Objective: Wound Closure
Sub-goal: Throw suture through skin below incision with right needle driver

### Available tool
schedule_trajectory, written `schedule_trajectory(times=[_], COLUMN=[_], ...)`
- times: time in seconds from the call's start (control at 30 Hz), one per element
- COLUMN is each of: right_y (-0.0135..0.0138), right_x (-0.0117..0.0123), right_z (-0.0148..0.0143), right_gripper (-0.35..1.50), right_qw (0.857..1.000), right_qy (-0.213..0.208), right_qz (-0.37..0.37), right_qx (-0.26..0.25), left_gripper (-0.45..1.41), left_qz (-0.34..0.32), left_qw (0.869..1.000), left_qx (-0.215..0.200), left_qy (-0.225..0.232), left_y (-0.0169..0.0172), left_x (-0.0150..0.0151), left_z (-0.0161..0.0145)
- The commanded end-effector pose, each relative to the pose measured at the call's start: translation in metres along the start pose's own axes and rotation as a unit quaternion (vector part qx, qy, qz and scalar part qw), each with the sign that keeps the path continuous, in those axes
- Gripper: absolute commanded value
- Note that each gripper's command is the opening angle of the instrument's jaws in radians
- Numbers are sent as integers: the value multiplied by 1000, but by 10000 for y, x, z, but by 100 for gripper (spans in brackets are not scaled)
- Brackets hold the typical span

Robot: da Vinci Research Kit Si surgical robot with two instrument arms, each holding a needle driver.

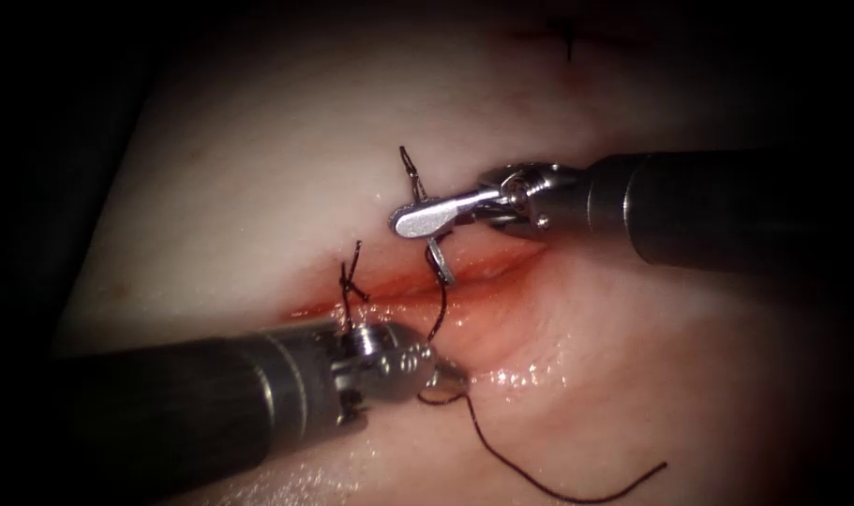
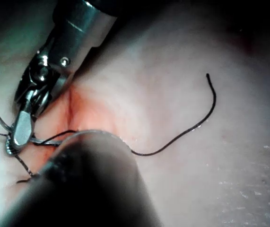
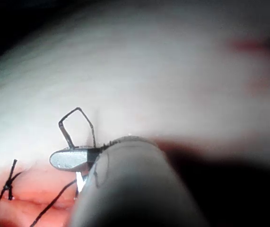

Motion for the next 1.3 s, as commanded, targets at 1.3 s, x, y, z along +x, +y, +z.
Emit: schedule_trajectory(times=[1.3], right_y=[-27], right_x=[-67], right_z=[-6], right_gripper=[-35], right_qw=[994], right_qy=[32], right_qz=[82], right_qx=[-58], left_gripper=[-37], left_qz=[-7], left_qw=[1000], left_qx=[0], left_qy=[0], left_y=[-6], left_x=[2], left_z=[5])
